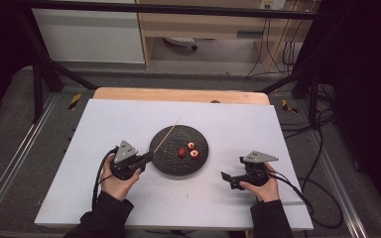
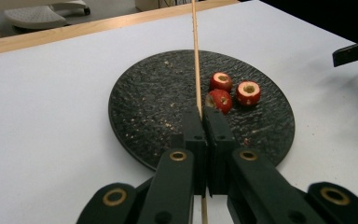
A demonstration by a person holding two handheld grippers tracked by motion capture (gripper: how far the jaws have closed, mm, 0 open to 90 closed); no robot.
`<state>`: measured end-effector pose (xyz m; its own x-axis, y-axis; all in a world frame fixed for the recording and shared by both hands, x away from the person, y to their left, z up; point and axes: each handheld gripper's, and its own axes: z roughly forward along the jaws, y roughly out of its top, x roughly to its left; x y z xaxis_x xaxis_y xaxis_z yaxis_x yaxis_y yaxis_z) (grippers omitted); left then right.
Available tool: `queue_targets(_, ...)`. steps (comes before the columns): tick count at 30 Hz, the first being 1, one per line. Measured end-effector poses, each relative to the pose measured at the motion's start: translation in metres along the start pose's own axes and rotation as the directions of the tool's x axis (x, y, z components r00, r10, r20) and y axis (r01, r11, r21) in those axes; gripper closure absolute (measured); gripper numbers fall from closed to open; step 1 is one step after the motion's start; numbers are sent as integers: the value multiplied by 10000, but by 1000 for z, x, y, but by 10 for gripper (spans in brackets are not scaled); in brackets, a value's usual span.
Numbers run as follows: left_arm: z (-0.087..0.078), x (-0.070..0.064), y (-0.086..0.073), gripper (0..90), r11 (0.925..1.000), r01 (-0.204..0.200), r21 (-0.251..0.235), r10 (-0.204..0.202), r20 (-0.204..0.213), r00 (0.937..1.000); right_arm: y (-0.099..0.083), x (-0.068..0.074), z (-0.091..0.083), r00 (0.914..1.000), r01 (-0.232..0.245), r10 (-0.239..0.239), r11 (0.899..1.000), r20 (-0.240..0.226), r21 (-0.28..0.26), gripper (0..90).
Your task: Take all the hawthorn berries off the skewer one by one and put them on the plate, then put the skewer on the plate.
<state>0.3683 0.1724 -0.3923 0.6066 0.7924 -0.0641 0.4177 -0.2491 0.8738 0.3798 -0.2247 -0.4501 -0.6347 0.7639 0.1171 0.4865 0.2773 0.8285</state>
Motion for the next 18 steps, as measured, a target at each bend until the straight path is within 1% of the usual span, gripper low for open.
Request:
queue_targets(2, 7, -1, 4, 883, 9999, -45, 152, 45, -18, 10000, -1, -1, -1, 10000, 21, -21, 10000, 19, 29, 15)
queue_targets(6, 19, -2, 9, 883, 9992, -40, 390, 41, -23, 10000, -6, -1, -3, 9999, 136, -135, 9993, -10, 363, 11)
queue_targets(9, 28, -4, 14, 883, 9988, -48, 495, 53, -94, 9999, -11, 0, -6, 9999, 145, -142, 9989, -68, 442, 11)
queue_targets(11, 34, -5, 16, 883, 9983, -41, 581, 43, -35, 10000, -13, 0, -8, 9999, 108, -104, 9988, -79, 481, 11)
queue_targets(12, 36, -5, 18, 883, 9979, -86, 642, 93, -106, 9999, -14, -1, -9, 9999, 107, -103, 9987, -74, 497, 11)
queue_targets(14, 42, -6, 19, 883, 9970, -50, 768, 57, -86, 9999, -15, -2, -10, 10000, 42, -38, 9988, -72, 487, 11)
queue_targets(17, 51, -5, 20, 883, 9959, -26, 904, 43, -185, 9998, -17, -2, -12, 10000, -12, 16, 9987, -86, 517, 11)
queue_targets(18, 54, -5, 20, 883, 9954, 40, 961, -23, -187, 9998, -17, -2, -12, 10000, 4, 1, 9988, -91, 493, 11)
